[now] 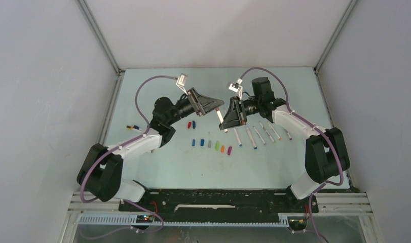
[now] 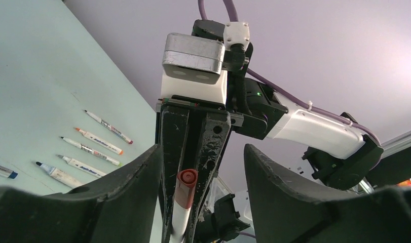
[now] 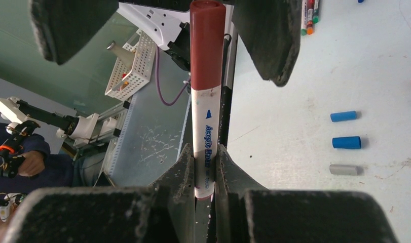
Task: Open the pen caps
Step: Open the pen cap from the pen.
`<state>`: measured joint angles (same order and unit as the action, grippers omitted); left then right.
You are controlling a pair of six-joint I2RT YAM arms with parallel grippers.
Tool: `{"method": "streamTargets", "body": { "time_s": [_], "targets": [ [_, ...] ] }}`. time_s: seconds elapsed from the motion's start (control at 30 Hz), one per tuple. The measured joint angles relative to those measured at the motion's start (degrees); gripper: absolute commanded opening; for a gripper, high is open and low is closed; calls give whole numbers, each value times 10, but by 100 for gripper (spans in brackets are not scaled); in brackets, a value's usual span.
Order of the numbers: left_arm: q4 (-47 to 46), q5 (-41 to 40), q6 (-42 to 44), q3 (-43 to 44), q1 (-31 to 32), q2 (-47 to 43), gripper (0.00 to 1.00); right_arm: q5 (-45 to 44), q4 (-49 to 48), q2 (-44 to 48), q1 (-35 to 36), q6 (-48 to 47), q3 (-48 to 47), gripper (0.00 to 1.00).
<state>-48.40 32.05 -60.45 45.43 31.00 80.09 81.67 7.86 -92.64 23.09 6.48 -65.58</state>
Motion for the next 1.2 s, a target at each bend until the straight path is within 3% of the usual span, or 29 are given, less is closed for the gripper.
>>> {"method": "streamTargets", "body": {
  "time_s": [0.5, 0.6, 0.63, 0.67, 0.83, 1.07, 1.13, 1.2],
  "targets": [
    [-7, 14, -14, 7, 6, 25, 35, -4, -2, 0, -4, 7, 0, 0],
    [-6, 14, -15, 10, 6, 28, 15, -3, -4, 0, -4, 9, 0, 0],
    [-3, 13, -12, 10, 6, 29, 4, -1, -5, 0, -4, 9, 0, 0],
    [-4, 14, -10, 10, 5, 31, 0, 2, -5, 0, -4, 12, 0, 0],
    [14, 20, 12, 25, 5, 34, 0, 4, -4, 0, -5, 21, 0, 0],
    [145, 39, 95, 104, -17, 34, 0, -21, -39, 0, -6, 23, -8, 0],
    [160, 19, 99, 142, -43, 34, 0, -24, -60, 1, 3, 33, 1, 0],
    [147, -29, 97, 212, -111, 34, 0, -17, -94, 2, 22, 64, 40, 0]
  ]
}}
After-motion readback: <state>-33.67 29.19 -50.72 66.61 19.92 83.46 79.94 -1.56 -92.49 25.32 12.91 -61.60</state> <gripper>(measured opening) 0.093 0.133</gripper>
